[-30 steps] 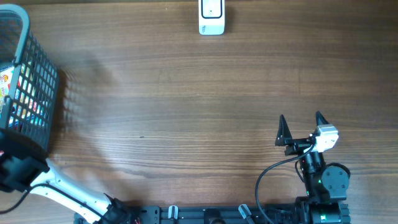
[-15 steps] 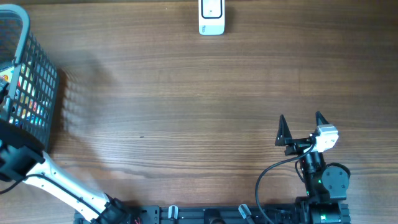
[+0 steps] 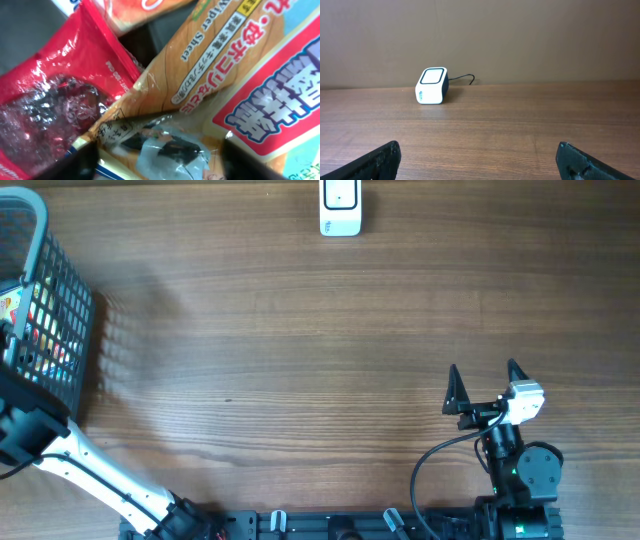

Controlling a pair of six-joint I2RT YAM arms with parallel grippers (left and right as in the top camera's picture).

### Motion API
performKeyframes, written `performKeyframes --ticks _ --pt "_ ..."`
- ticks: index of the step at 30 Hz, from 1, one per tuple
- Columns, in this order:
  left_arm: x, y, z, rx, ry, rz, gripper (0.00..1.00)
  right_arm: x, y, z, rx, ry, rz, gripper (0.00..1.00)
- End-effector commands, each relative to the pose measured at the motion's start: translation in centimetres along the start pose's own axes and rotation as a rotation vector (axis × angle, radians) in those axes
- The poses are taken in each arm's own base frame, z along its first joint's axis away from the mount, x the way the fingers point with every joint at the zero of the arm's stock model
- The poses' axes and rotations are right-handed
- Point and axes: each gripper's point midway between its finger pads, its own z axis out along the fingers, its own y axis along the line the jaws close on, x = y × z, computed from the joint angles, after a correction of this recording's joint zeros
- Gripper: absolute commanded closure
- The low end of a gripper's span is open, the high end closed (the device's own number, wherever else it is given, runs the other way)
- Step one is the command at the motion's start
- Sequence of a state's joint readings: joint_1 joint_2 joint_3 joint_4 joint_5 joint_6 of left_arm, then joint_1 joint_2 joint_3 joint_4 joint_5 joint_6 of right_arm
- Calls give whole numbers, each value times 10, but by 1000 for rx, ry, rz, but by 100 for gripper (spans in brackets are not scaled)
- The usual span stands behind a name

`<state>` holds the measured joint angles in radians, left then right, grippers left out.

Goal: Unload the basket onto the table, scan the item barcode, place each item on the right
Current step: 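Grasp the white-and-yellow snack bag in the basket with the left gripper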

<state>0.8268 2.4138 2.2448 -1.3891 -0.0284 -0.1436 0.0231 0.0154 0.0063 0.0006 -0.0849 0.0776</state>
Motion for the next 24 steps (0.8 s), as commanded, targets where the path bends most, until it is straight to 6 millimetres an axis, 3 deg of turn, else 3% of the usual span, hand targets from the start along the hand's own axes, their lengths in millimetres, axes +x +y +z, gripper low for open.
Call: performKeyframes --ticks 1,4,6,7,8,12,19,24 --pt "4 -3 13 12 38 9 75 -1 0 0 3 -7 7 0" --pt "6 -2 13 10 45 9 96 -1 0 0 3 -7 7 0" --pt "7 -2 13 10 48 9 96 -1 0 0 3 -7 7 0" --pt "7 -2 13 10 48 9 89 -1 0 0 3 -7 7 0" --pt "6 -1 13 6 45 9 1 -1 0 0 4 -7 7 0" --pt "-4 10 13 -61 2 9 0 -1 0 0 3 -7 7 0" --pt "-27 5 12 -40 -93 6 0 -1 0 0 3 -7 7 0" --pt "-31 -28 10 145 -110 137 0 -1 0 0 3 -7 7 0"
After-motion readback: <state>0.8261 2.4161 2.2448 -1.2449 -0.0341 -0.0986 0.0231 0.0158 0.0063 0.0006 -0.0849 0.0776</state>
